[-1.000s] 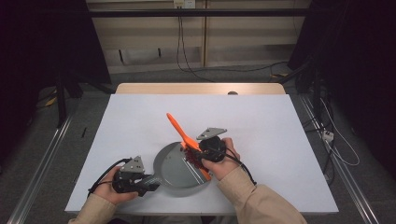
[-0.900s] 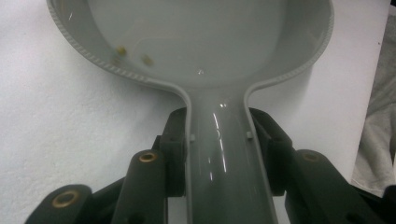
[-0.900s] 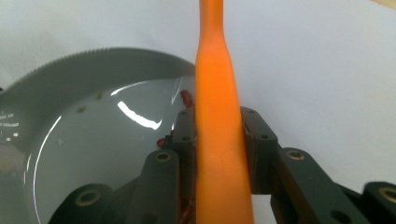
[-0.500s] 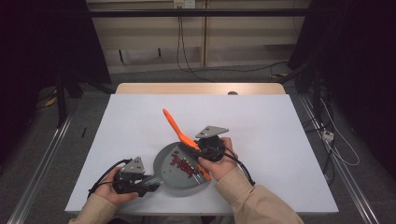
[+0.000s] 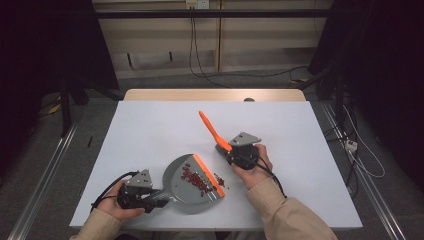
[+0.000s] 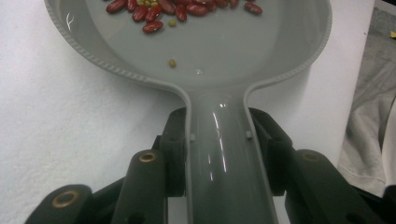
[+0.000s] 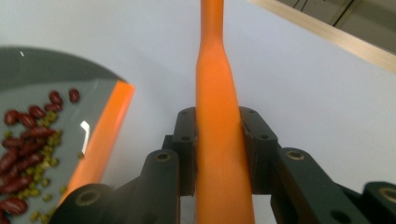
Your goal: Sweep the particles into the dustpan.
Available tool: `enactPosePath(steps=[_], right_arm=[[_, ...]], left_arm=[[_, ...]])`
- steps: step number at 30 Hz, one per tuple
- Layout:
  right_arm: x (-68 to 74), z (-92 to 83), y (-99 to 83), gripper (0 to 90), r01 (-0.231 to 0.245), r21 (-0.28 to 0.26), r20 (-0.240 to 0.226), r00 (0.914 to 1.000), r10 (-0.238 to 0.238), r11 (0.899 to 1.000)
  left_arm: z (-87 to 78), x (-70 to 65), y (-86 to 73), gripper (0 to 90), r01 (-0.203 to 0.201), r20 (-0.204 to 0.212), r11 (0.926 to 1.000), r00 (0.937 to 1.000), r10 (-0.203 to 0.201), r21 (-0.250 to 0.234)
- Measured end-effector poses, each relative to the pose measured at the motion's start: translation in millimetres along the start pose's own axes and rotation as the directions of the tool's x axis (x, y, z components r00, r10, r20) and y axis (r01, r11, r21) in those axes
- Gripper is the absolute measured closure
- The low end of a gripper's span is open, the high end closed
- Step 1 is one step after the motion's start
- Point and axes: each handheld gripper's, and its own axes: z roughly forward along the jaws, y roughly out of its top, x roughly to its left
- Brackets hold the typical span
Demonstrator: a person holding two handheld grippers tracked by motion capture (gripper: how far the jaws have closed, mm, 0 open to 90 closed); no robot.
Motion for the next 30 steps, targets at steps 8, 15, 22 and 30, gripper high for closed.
enactPosePath(steps=[8, 15, 22, 30], right_arm=[[33.9, -10.5, -10.5, 70.7, -0.052, -0.029, -0.052, 0.9974, 0.051, 0.998], [57.6, -7.7, -5.6, 70.7, -0.139, -0.058, -0.102, 0.9859, 0.133, 0.989], [69.3, -4.2, 6.9, 70.9, -0.16, -0.112, -0.144, 0.9791, 0.144, 0.981], [45.2, -12.8, 11.6, 70.8, -0.185, -0.162, -0.147, 0.9759, 0.162, 0.969]], left_arm=[[3.9, -3.2, 0.8, 62.2, 0.009, -0.007, 0.9998, 0.9999, -0.009, 0.017], [6.2, -3.6, 2.4, 62.2, 0.016, -0.004, 0.9998, 0.9999, -0.016, 0.014], [8.0, -3.7, 2.2, 62.3, 0.02, -0.014, 0.9998, 0.9997, -0.02, 0.005], [11.8, -5.0, 6.2, 59.6, 0.01, -0.059, 0.9999, 0.9982, -0.01, -0.006]])
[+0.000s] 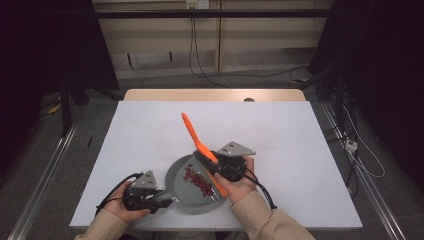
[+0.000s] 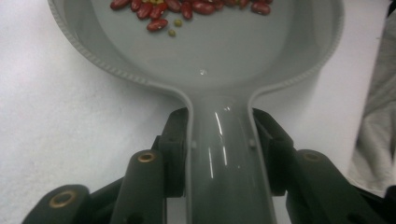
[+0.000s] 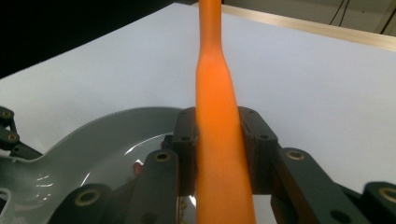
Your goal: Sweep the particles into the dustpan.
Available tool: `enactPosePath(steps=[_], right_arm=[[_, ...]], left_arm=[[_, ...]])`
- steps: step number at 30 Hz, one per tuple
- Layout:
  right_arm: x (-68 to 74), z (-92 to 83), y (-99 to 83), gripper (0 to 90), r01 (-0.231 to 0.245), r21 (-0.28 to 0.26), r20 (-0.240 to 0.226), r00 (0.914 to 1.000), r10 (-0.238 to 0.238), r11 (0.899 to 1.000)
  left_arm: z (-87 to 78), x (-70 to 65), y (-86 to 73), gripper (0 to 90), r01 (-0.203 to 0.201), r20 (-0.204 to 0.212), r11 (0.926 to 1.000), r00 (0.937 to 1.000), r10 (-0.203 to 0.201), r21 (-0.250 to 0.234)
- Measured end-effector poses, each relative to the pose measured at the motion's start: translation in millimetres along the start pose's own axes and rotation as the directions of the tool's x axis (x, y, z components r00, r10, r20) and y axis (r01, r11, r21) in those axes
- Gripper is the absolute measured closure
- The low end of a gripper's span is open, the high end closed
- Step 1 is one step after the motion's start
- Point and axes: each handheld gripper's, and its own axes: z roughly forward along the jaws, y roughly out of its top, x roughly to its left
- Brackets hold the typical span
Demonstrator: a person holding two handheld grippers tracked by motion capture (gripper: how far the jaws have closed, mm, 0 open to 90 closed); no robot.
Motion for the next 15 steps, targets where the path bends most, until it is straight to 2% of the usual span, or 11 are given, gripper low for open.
enactPosePath(steps=[1, 2, 3, 4, 5, 9, 12, 14, 15], right_arm=[[-3.3, -2.1, 1.6, 70.8, 0.007, -0.002, 0.011, 0.9999, -0.007, 1.0], [-6.8, -3.9, 2.4, 70.8, 0.012, -0.005, 0.02, 0.9997, -0.011, 1.0], [-10.2, -5.3, 3.1, 70.8, 0.011, -0.007, 0.029, 0.9995, -0.011, 1.0], [-13.8, -6.7, 3.4, 70.8, 0.027, -0.002, 0.04, 0.9989, -0.027, 1.0], [-16.3, -8.1, 3.4, 70.8, 0.04, 0.003, 0.064, 0.9972, -0.04, 0.999], [-22.7, -6.2, -6.5, 70.8, 0.055, 0.019, 0.107, 0.9927, -0.056, 0.998], [-14.7, 2.2, -19.6, 70.8, 0.038, 0.043, 0.082, 0.9957, -0.042, 0.998], [-5.1, 5.8, -23.9, 70.8, 0.016, 0.03, 0.057, 0.9982, -0.018, 0.999], [0.0, 6.6, -22.8, 70.8, 0.022, 0.031, 0.05, 0.9985, -0.024, 0.999]], left_arm=[[0.8, 0.2, 1.3, 57.4, 0.013, -0.001, 0.9998, 0.9999, -0.013, -0.015], [1.2, 0.0, 2.6, 57.6, 0.012, -0.012, 0.9999, 0.9999, -0.012, -0.008], [2.2, 0.3, 3.5, 58.0, 0.006, 0.001, 1.0, 1.0, -0.006, -0.005], [2.6, -0.8, 4.1, 58.9, -0.002, -0.013, 1.0, 0.9999, 0.002, 0.01], [3.9, -0.8, 3.6, 63.0, -0.003, 0.001, 1.0, 1.0, 0.003, 0.01], [4.4, -1.2, 3.7, 63.4, 0.011, -0.001, 0.9998, 0.9999, -0.011, 0.016], [4.4, -1.8, 4.5, 63.5, 0.019, -0.009, 0.9995, 0.9998, -0.019, 0.024], [5.0, -3.4, 5.6, 63.5, 0.029, -0.019, 0.9994, 0.9994, -0.028, 0.021], [4.9, -3.5, 6.0, 63.5, 0.038, -0.02, 0.999, 0.9991, -0.038, 0.023]])
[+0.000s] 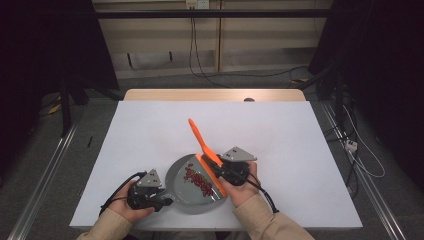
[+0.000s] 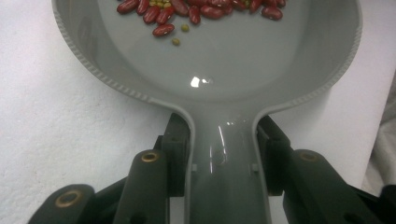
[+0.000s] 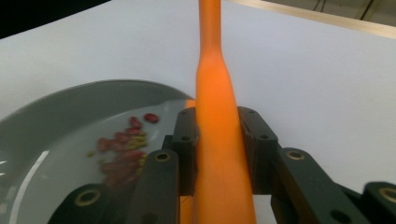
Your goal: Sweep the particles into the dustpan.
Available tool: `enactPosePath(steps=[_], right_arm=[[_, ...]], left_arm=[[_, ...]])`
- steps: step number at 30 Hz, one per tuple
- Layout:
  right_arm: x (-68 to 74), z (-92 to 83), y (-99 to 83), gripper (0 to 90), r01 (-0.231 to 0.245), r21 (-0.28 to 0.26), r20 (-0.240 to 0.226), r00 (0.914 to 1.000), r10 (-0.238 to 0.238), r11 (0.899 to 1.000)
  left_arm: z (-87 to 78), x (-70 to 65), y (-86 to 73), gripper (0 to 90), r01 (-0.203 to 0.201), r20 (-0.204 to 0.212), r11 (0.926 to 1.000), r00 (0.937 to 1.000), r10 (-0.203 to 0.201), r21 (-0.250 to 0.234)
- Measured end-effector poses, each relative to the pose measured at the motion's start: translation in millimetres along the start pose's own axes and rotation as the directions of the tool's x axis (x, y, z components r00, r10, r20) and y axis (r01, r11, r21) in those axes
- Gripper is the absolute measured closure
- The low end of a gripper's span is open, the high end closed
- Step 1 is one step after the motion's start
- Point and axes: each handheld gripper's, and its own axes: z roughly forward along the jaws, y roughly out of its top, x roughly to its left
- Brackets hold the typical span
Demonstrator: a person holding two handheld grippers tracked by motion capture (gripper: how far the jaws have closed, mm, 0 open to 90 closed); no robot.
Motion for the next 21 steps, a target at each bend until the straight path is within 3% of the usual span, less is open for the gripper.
enactPosePath(steps=[3, 7, 10, 14, 16, 21], right_arm=[[10.6, -0.8, 6.2, 70.8, -0.036, -0.02, -0.044, 0.9984, 0.036, 0.999], [17.3, -0.8, 10.6, 70.8, -0.025, -0.041, -0.07, 0.9973, 0.022, 0.999], [9.5, -1.5, 10.1, 70.8, -0.061, -0.045, -0.08, 0.9951, 0.057, 0.997], [-4.6, -8.1, 12.6, 70.8, -0.048, -0.079, -0.056, 0.9975, 0.043, 0.996], [-10.9, -13.1, 15.3, 70.8, -0.041, -0.103, -0.037, 0.9986, 0.038, 0.994], [-30.1, -26.2, 21.9, 70.8, -0.059, -0.137, -0.007, 0.9983, 0.058, 0.989]], left_arm=[[0.8, -0.9, -0.2, 63.4, 0.01, -0.011, 0.9999, 0.9999, -0.011, -0.001], [2.0, -1.9, -0.4, 63.4, 0.008, -0.028, 0.9999, 0.9996, -0.008, -0.012], [2.7, -1.3, -1.2, 63.4, 0.006, -0.02, 0.9998, 0.9998, -0.006, -0.021], [6.0, -0.1, -1.2, 63.9, 0.006, -0.042, 0.9984, 0.9991, -0.009, -0.056], [8.7, 2.2, -3.0, 63.9, 0.004, -0.052, 0.995, 0.9986, -0.009, -0.1], [8.5, 6.1, -3.3, 64.0, 0.019, -0.082, 0.9898, 0.9962, -0.031, -0.141]])
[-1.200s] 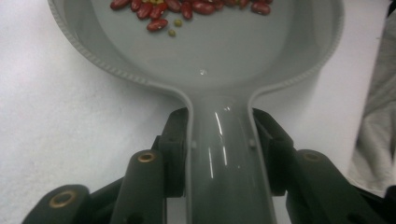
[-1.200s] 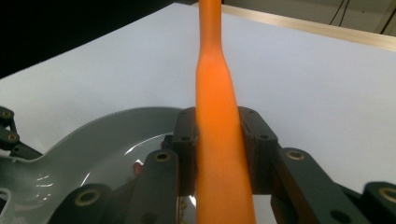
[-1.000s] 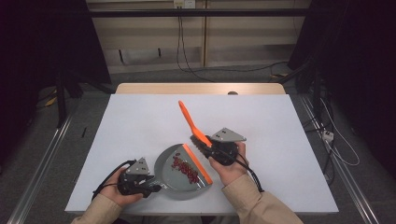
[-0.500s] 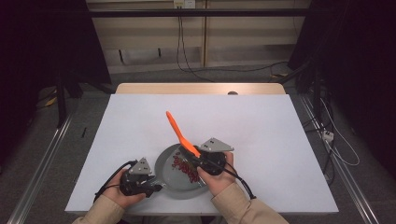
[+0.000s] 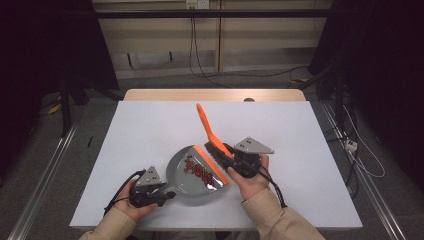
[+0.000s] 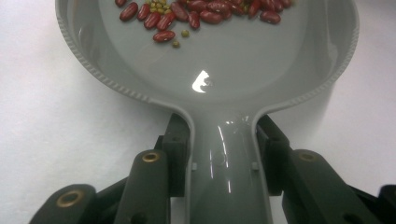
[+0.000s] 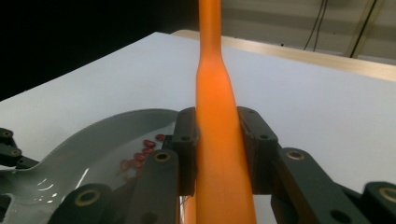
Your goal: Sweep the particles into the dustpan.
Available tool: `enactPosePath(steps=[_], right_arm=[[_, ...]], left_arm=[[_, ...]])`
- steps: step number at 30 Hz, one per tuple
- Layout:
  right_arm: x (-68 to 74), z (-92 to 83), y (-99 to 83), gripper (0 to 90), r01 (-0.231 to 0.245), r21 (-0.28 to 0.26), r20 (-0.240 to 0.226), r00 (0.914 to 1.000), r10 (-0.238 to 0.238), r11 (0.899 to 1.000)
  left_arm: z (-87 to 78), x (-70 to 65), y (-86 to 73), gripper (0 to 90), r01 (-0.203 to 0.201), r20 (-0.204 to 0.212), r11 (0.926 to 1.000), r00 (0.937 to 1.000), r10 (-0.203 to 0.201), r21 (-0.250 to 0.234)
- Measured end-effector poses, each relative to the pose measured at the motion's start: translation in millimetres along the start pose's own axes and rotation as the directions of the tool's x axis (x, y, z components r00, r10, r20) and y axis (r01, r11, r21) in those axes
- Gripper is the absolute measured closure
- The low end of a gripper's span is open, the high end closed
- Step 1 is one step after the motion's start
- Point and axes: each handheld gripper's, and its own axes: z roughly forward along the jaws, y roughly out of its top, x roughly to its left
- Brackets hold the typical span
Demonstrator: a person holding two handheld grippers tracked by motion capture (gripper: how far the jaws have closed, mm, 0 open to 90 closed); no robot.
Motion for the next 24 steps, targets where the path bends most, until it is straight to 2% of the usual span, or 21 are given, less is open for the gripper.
enactPosePath(steps=[2, 6, 7, 14, 20, 22, 24], right_arm=[[-8.0, -4.3, 2.8, 70.8, -0.004, -0.009, 0.015, 0.9999, 0.004, 1.0], [-22.4, -9.3, 4.3, 70.8, -0.007, -0.008, 0.037, 0.9993, 0.007, 1.0], [-25.4, -10.1, 3.8, 70.8, -0.006, -0.005, 0.042, 0.9991, 0.006, 1.0], [-41.2, -15.1, -6.1, 70.8, -0.017, 0.014, 0.048, 0.9987, 0.016, 1.0], [-53.3, -20.2, -15.1, 70.7, -0.022, 0.023, 0.052, 0.9984, 0.021, 0.999], [-57.6, -22.7, -17.0, 70.7, -0.031, 0.021, 0.057, 0.9979, 0.03, 0.999], [-61.1, -25.4, -18.5, 70.7, -0.031, 0.023, 0.062, 0.9976, 0.03, 0.999]], left_arm=[[-1.1, 1.8, 0.7, 64.0, 0.001, 0.002, 0.9999, 1.0, -0.001, -0.012], [-4.1, 4.9, 3.1, 64.0, 0.011, -0.031, 0.9989, 0.9994, -0.013, -0.046], [-4.6, 5.7, 3.4, 63.9, 0.026, -0.037, 0.9977, 0.9989, -0.028, -0.063], [-11.5, 14.4, 6.3, 63.9, 0.069, -0.089, 0.9934, 0.993, -0.077, -0.091], [-13.8, 20.2, 8.3, 63.9, 0.106, -0.142, 0.9889, 0.9826, -0.12, -0.104], [-14.3, 22.7, 9.1, 63.8, 0.114, -0.169, 0.9876, 0.9768, -0.132, -0.108], [-14.9, 26.1, 9.2, 63.9, 0.139, -0.188, 0.9838, 0.9693, -0.158, -0.113]])
